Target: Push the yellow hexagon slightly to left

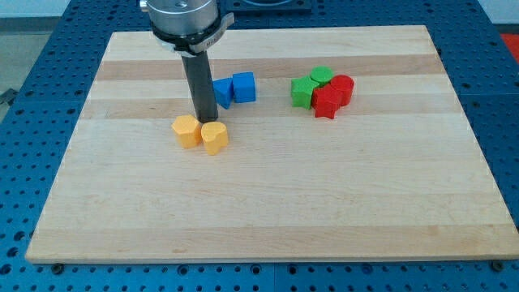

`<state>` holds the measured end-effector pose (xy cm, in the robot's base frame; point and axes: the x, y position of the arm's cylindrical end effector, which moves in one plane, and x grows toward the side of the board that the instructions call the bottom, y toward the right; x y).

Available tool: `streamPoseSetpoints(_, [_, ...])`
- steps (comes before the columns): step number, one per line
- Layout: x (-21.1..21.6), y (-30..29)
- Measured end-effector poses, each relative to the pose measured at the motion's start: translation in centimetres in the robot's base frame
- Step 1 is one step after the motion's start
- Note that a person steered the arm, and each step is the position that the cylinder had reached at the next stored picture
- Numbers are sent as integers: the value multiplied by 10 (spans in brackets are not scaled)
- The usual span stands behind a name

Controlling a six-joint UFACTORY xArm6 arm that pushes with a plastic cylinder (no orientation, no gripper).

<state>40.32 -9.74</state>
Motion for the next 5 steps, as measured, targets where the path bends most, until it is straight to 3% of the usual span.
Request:
streamPoseSetpoints(2, [-1, -2])
streamPoseSetpoints(3, [-6, -45])
streamPoseSetpoints(5, [-108, -45])
